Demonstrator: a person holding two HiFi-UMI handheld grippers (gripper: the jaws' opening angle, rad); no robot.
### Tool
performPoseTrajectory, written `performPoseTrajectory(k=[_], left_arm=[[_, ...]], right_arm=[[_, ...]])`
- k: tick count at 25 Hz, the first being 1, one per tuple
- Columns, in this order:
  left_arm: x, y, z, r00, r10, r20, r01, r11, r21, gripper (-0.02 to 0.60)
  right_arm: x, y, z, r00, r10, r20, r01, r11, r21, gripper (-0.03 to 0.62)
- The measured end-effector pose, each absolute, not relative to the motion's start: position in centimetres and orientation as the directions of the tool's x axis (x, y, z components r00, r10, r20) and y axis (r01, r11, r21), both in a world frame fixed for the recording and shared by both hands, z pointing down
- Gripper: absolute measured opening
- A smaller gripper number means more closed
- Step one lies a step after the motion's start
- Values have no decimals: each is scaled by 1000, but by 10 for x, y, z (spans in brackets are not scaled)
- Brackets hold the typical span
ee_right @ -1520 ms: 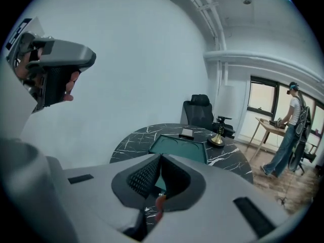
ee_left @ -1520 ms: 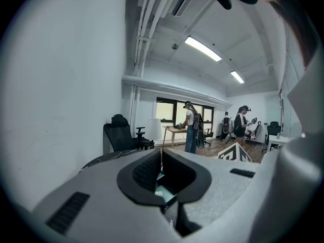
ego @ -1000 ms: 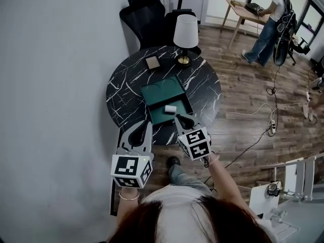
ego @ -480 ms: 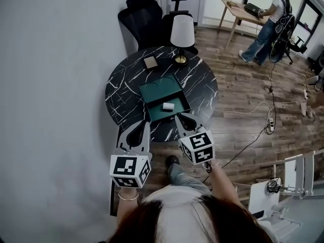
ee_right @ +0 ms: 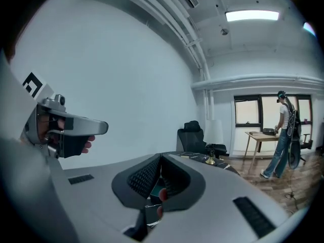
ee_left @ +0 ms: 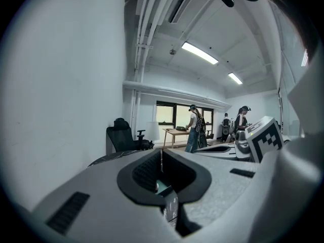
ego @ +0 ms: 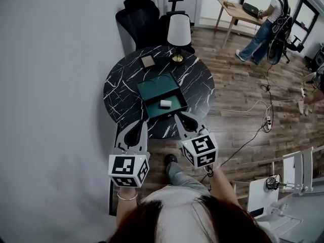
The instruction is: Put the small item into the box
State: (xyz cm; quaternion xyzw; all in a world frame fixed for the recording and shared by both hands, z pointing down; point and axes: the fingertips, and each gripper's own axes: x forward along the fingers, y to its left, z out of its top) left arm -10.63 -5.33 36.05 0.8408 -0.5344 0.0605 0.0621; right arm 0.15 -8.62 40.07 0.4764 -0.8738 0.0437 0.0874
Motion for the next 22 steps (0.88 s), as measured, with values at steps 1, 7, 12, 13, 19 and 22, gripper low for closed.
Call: performPoseTrajectory(k=[1,7,12,13,19,22], left_arm=[[-106,-51,360,421,-892,167,-907,-420,39,15],[-108,-39,359,417,-895,160,-908,-417,39,15],[-109,-30,356,414,-897,153,-910,-414,38,15],[-109,-28,356,414,-898,151,-910,-413,38,15],[-109,-18,354,410,-900,145,-911,-410,35,15],[-108,-15,352,406,-903,141,-913,-406,36,15]], right_arm=[[2,-83,399,-531,-826,188,-840,542,9,26],[3,-69,389,-531,-833,159,-842,539,10,26],[2,-56,379,-535,-834,133,-841,541,9,26],[2,-54,378,-535,-835,128,-841,540,10,26],[7,-45,371,-530,-841,109,-845,534,15,26],[9,-41,368,-530,-842,100,-846,534,12,26]])
